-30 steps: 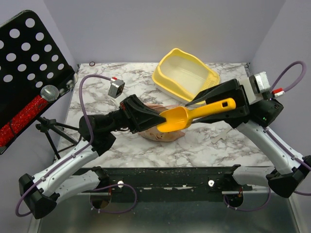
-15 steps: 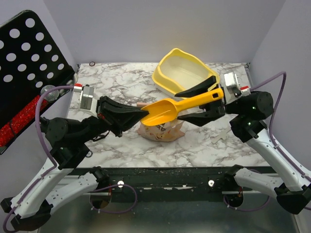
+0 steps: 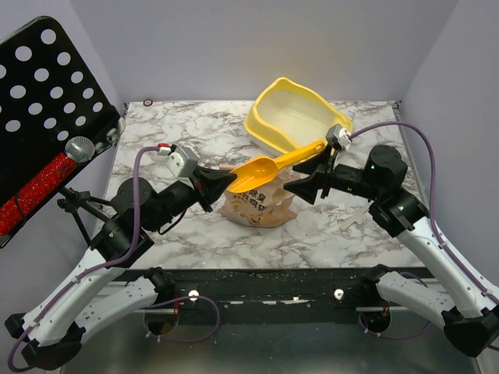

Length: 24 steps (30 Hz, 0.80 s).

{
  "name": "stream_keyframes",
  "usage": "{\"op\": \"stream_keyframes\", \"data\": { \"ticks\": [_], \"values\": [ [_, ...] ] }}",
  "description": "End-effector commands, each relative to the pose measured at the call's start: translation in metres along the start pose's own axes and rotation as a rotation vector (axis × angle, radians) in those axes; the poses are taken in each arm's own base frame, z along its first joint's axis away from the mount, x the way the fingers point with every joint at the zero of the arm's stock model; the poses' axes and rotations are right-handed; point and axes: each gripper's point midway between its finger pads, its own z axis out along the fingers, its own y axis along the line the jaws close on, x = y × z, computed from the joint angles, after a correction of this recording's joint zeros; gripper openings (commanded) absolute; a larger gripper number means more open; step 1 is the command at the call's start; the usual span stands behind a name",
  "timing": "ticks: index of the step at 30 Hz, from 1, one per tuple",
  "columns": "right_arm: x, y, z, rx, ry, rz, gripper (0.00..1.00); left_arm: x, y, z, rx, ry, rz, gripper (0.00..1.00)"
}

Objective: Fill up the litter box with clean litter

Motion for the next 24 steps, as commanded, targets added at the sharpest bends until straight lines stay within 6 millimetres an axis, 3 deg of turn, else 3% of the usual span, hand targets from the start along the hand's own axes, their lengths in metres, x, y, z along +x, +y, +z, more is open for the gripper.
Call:
{"op": "stream_keyframes", "data": {
  "ticks": [1, 5, 10, 18, 24],
  "values": [
    [0.054, -0.010, -0.021, 0.106, 0.120, 0.083, 0.73, 0.026, 0.023, 0.001, -0.091, 0.074, 0.065, 0.00],
    [0.081, -0.014, -0.036, 0.182, 0.129, 0.129, 0.74, 0.036, 0.017, -0.003, -0.054, 0.114, 0.061, 0.00],
    [0.091, -0.017, -0.053, 0.268, 0.118, 0.166, 0.77, 0.050, -0.002, -0.019, 0.040, 0.169, 0.033, 0.00],
    [0.067, -0.004, -0.053, 0.214, 0.108, 0.164, 0.78, 0.061, -0.010, -0.033, 0.082, 0.230, 0.034, 0.00],
    [0.036, 0.028, -0.046, 0.019, 0.095, 0.131, 0.78, 0.077, -0.002, -0.029, 0.067, 0.270, 0.068, 0.00]
  ]
}}
